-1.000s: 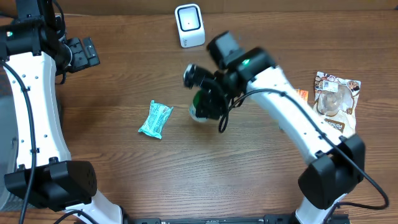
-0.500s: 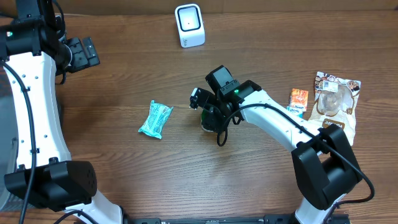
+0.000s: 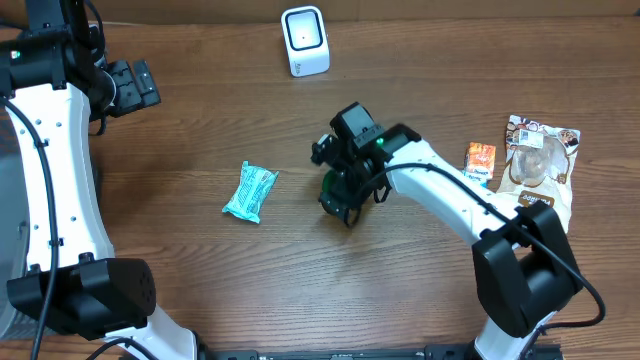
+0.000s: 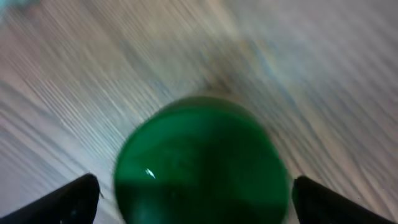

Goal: Scan the item barcode

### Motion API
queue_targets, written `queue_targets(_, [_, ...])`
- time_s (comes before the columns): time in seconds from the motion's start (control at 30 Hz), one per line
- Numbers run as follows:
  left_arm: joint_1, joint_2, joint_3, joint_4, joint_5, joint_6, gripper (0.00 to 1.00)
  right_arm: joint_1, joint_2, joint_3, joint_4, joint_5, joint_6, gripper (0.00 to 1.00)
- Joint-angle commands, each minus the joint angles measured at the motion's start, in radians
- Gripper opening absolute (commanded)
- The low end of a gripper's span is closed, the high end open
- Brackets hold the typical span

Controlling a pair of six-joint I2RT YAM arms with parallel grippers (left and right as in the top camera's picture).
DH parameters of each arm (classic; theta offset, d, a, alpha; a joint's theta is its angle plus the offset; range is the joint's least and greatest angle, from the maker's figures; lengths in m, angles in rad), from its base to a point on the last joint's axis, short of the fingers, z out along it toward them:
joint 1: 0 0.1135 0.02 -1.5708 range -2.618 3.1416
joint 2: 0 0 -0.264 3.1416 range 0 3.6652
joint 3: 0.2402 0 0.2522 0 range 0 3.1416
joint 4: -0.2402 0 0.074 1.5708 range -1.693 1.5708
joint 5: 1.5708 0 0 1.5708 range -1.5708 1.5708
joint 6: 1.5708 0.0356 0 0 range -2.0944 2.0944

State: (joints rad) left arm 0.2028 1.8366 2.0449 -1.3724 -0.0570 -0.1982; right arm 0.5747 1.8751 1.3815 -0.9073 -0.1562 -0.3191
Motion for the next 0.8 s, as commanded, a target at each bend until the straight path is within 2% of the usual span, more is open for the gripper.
queue_targets(0.0, [0.0,-0.025,0.014,0.0,-0.005,0.023,1.0,-0.013,-0.014,0.142,-0.05,-0.002,0.301,1.0])
queue_targets(0.1, [0.0,-0.025,0.014,0.0,-0.005,0.023,1.0,-0.011,-0.014,0.166,-0.041,-0.037,0.463,1.0])
queue_targets(0.13, [0.0,-0.025,0.014,0.0,-0.005,0.023,0.99,-0.006,-0.014,0.163,-0.031,-0.06,0.473,1.0])
queue_targets(0.2, [0.0,-0.025,0.014,0.0,-0.005,0.023,1.0,0.006,-0.01,0.14,-0.004,-0.06,0.473,1.0])
queue_targets(0.43, [0.0,-0.025,0.014,0.0,-0.005,0.023,1.0,0.026,0.019,0.084,0.006,0.149,0.484,1.0])
queue_targets(0.77, [0.0,-0.025,0.014,0.0,-0.005,0.023,1.0,0.04,0.091,0.084,-0.01,0.084,0.424,1.0])
